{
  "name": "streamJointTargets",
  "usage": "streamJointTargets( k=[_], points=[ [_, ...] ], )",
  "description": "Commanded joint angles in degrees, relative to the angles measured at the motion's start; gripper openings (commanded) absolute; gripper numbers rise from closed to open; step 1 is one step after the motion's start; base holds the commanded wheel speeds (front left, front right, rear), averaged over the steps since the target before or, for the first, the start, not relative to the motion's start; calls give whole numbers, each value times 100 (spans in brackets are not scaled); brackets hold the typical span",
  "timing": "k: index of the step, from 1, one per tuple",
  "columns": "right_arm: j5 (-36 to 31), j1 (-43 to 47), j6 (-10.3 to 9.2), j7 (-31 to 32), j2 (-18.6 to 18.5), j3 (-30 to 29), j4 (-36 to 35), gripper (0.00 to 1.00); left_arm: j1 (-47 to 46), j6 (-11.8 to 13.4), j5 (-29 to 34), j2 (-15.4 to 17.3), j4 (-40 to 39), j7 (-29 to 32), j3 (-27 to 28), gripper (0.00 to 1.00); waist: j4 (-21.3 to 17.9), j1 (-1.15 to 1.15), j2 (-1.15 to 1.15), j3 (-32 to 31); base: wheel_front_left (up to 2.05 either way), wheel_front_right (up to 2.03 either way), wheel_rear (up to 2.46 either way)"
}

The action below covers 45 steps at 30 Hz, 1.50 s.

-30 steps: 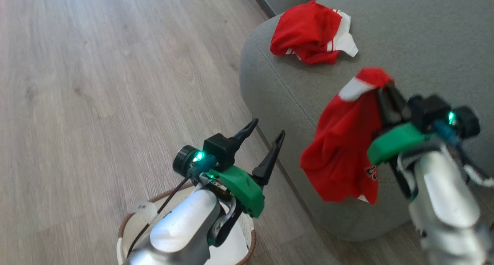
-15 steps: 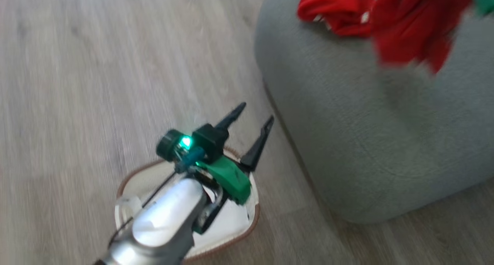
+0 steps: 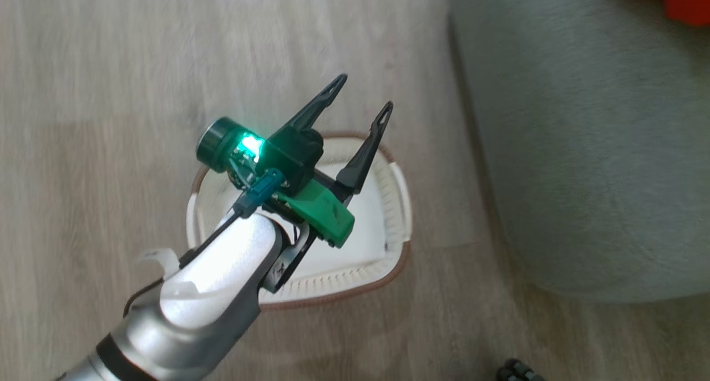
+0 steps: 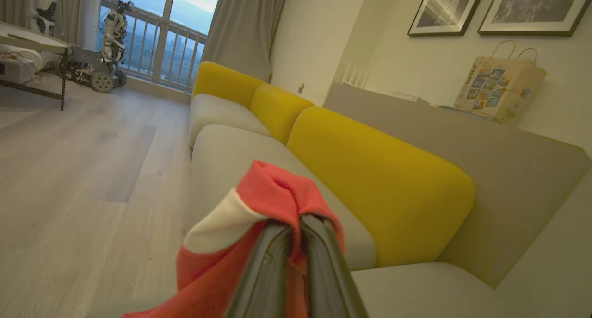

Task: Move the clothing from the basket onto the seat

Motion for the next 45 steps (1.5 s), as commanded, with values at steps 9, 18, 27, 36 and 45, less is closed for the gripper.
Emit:
streamJointTargets(
  k=[9, 18, 27, 36, 45],
  points=[
    [-941, -185, -2, -162, 237, -865, 732, 0, -276, 128, 111, 156, -494, 7, 160, 100, 635, -2, 0, 868, 0, 0, 0],
    [-1710, -42, -2, -197, 560, -1487, 1303, 66, -247, 174, 62, 207, -436, -108, 207, 100, 677, -2, 0, 916, 0, 0, 0],
    [-1602, 207, -2, -284, 859, -1325, 1378, 100, -181, 291, -38, 204, -432, -239, 322, 100, 440, -2, 0, 730, 0, 0, 0],
    [-572, 1182, -2, -287, 999, -321, 254, 100, 89, 517, -200, 179, -357, -533, 666, 100, 275, -2, 0, 228, 0, 0, 0],
    [73, 1998, -2, -288, 1196, 620, -571, 100, 710, 628, -417, 217, -204, -627, 1136, 100, 391, -2, 0, -614, 0, 0, 0]
  ],
)
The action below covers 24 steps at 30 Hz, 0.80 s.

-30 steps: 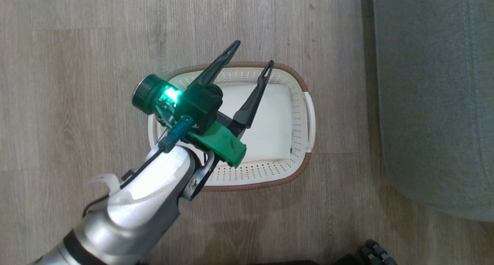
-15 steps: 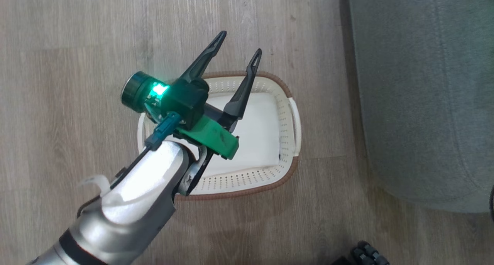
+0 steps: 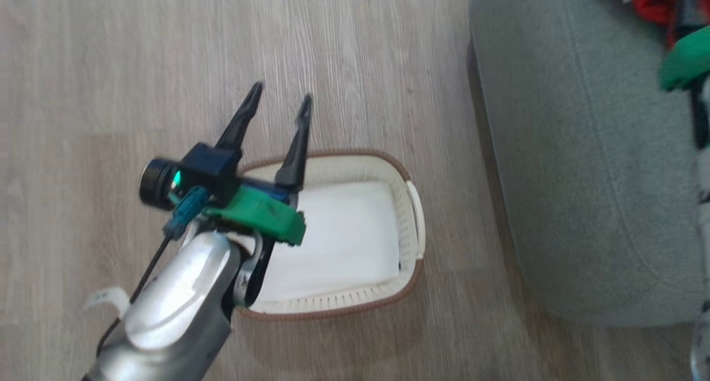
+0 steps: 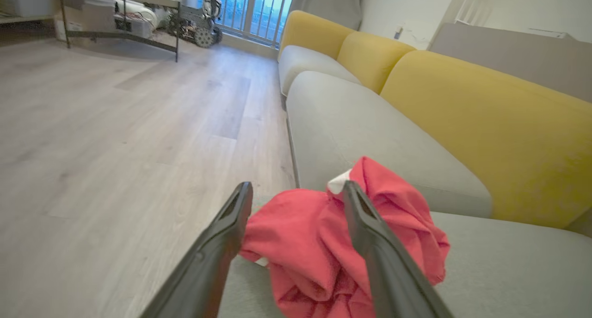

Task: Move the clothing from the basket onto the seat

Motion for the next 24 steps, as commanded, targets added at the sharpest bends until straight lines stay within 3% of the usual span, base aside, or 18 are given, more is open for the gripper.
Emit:
streamJointTargets(
  k=[1, 12, 24],
  points=[
    [90, 83, -2, -52, 44, 146, -268, 100, 39, 34, -25, 136, -129, -71, 267, 100, 90, 0, 0, -356, 0, 0, 0],
    [705, 1444, -2, -52, 618, 706, -1303, 100, 1417, 128, 34, 75, -280, -75, 1208, 100, 386, 0, 0, -1368, 0, 0, 0],
    [633, 3201, -2, -52, 1252, 438, -2417, 100, 2820, 163, 319, -96, -480, -76, 2102, 100, 574, 0, 0, -1985, 0, 0, 0]
  ],
)
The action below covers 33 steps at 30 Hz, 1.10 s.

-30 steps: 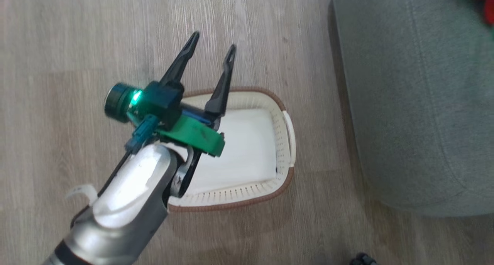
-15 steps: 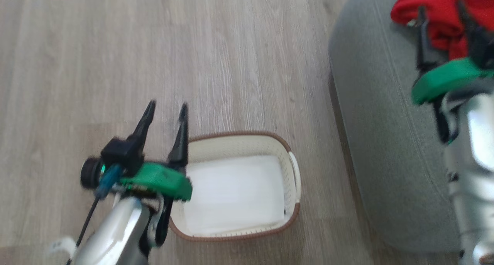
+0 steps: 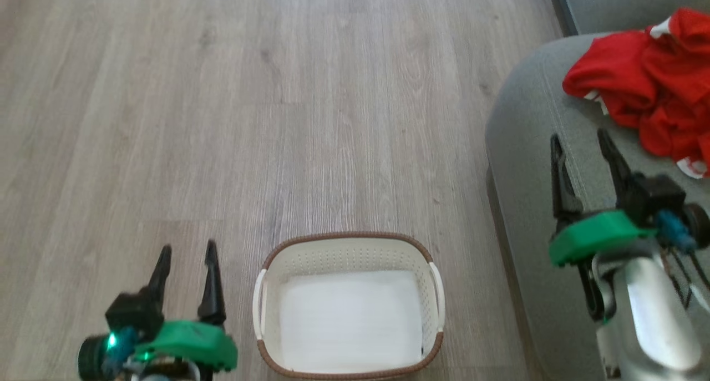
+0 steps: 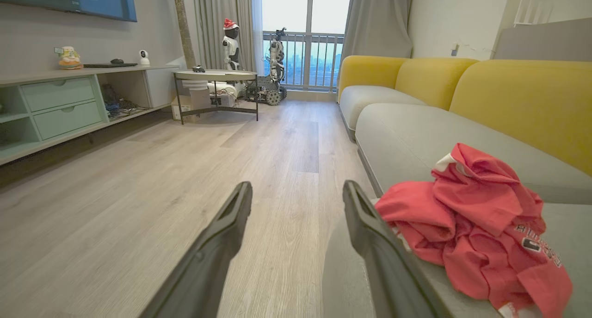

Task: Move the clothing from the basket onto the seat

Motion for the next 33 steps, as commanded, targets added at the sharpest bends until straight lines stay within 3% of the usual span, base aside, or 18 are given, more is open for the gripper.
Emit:
streamJointTargets(
  k=[1, 14, 33],
  points=[
    [-3, -26, -2, -52, 56, 86, -255, 100, -92, -2, 60, 38, -217, -72, 284, 100, 49, 1, 0, -107, 0, 0, 0],
    [810, 1194, -2, -52, 75, 475, -680, 100, 506, -233, 344, -233, -273, -72, 693, 100, 185, 1, 0, -395, 0, 0, 0],
    [828, 1534, -2, -52, 76, 578, -569, 100, 564, -608, 580, -488, -30, -72, 998, 100, 230, 1, 0, -550, 0, 0, 0]
  ],
)
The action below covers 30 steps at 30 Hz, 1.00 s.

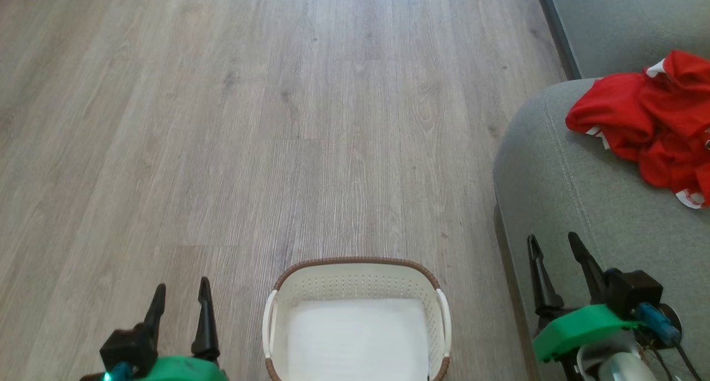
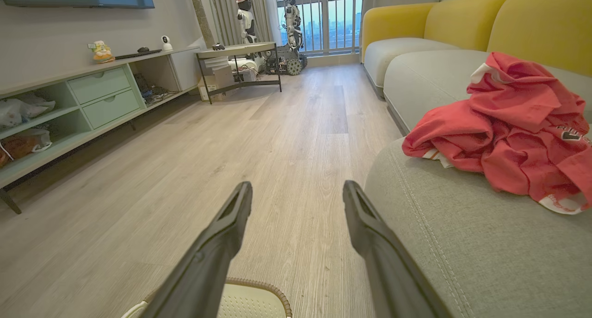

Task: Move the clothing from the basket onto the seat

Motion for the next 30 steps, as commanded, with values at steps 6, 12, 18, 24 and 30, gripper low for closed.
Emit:
streamJointTargets(
  k=[6, 12, 18, 24, 30],
  points=[
    [13, -81, -2, -52, 9, 163, -174, 100, -68, -62, 111, -68, -73, -71, 384, 100, 1, 0, 0, -42, 0, 0, 0],
    [16, -46, -2, -52, 9, 175, -183, 100, -21, -94, 202, -96, -20, -71, 449, 100, 8, 0, 0, -78, 0, 0, 0],
    [18, -26, -2, -52, 9, 169, -196, 100, 2, -157, 269, -112, 20, -71, 461, 100, 6, 0, 0, -98, 0, 0, 0],
    [16, -30, -2, -52, 9, 157, -189, 100, 8, -213, 242, -146, 110, -71, 485, 100, -7, 0, 0, -82, 0, 0, 0],
    [14, 180, 0, 16, 9, 29, 322, 0, 237, -216, 230, -156, 581, 22, 207, 0, -9, 0, 0, -78, 0, 0, 0]
  ],
)
